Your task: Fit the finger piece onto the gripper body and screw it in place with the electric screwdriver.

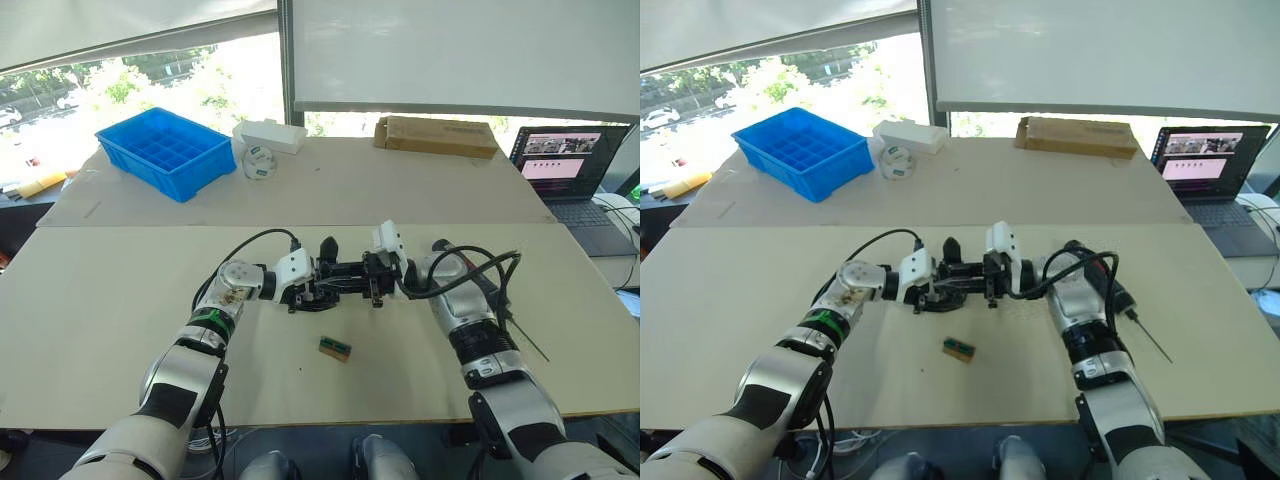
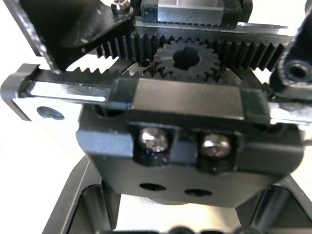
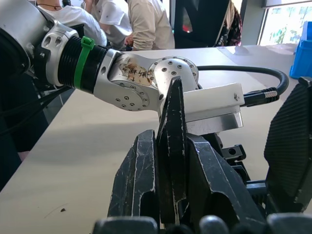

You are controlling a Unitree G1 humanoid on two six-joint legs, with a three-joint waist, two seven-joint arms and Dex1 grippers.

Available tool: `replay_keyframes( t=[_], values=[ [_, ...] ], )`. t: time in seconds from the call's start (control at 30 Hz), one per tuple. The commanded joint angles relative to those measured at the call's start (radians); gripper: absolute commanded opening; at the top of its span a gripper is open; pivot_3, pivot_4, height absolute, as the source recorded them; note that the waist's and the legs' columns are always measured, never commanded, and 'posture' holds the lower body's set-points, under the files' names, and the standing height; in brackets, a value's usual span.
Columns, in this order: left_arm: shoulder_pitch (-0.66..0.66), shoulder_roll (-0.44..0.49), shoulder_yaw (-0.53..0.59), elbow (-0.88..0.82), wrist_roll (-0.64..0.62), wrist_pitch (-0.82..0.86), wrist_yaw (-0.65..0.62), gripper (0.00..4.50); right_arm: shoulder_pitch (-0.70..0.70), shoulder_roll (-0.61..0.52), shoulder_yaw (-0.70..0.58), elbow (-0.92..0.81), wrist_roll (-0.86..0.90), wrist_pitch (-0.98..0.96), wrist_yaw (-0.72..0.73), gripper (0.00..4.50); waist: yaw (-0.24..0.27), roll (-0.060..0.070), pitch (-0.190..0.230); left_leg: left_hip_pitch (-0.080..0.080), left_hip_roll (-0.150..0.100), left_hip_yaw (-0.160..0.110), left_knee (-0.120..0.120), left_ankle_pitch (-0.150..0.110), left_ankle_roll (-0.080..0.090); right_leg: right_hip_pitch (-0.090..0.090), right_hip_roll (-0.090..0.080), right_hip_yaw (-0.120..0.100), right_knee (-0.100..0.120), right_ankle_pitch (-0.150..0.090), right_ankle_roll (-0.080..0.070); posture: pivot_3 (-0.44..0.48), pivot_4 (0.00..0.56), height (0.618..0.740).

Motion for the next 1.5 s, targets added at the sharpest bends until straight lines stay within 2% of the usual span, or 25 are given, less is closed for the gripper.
replay_keyframes(
  t=[0.03, 0.27, 0.43, 0.7, 1.07, 1.33, 1.5],
  values=[
    [-0.043, -0.002, 0.004, -0.031, -0.003, -0.013, -0.004, 2.37, 0.036, -0.023, 0.092, 0.13, -0.137, 0.038, -0.051, 0.36, 0.0, 0.0, 0.0, 0.0, 0.0, 0.0, 0.0, 0.0, 0.0, 0.0, 0.0, 0.0, 0.0, 0.0, 0.0, 0.0, 0.15, 0.738],
    [-0.035, -0.001, 0.005, -0.036, -0.005, -0.013, 0.001, 2.37, 0.028, -0.047, 0.092, 0.167, -0.163, 0.004, -0.111, 0.36, -0.004, 0.0, 0.0, 0.001, 0.0, 0.0, 0.0, 0.0, 0.0, 0.001, -0.001, 0.001, 0.001, 0.0, 0.0, 0.0, 0.15, 0.738],
    [-0.037, -0.005, 0.006, -0.033, -0.005, -0.012, 0.006, 2.37, 0.059, -0.051, 0.104, 0.066, -0.125, 0.042, -0.067, 0.36, -0.001, 0.0, 0.0, 0.001, 0.0, 0.0, 0.0, 0.0, 0.0, 0.001, -0.002, 0.001, 0.001, 0.0, 0.0, 0.0, 0.15, 0.738],
    [-0.04, -0.004, 0.009, -0.029, -0.004, -0.013, 0.009, 2.37, 0.058, -0.094, 0.084, 0.033, -0.091, 0.045, -0.033, 0.36, 0.005, 0.0, 0.0, 0.001, 0.0, -0.001, -0.001, 0.0, 0.0, 0.001, -0.002, 0.001, 0.0, 0.0, 0.0, 0.0, 0.15, 0.738],
    [-0.034, -0.001, 0.012, -0.031, 0.0, -0.017, 0.008, 2.37, 0.079, -0.083, 0.046, -0.027, -0.033, 0.07, -0.037, 0.36, 0.017, 0.0, 0.0, 0.001, 0.0, -0.001, -0.002, 0.0, 0.0, 0.0, -0.002, 0.0, -0.001, 0.0, 0.0, 0.0, 0.15, 0.738],
    [-0.025, 0.001, 0.014, -0.039, -0.002, -0.018, 0.007, 2.37, 0.15, -0.063, 0.02, -0.044, -0.012, 0.021, -0.057, 0.36, 0.021, 0.0, 0.0, 0.0, 0.0, -0.001, -0.004, 0.0, 0.0, 0.0, -0.001, 0.0, -0.003, 0.0, 0.0, 0.0, 0.15, 0.738],
    [-0.024, -0.001, 0.013, -0.04, -0.001, -0.019, 0.008, 2.37, 0.13, -0.055, 0.035, -0.062, -0.013, 0.037, -0.052, 0.36, 0.021, 0.0, 0.0, 0.0, 0.0, 0.0, -0.004, 0.0, 0.0, 0.0, -0.001, -0.001, -0.004, 0.0, 0.0, 0.0, 0.15, 0.738]
  ],
)
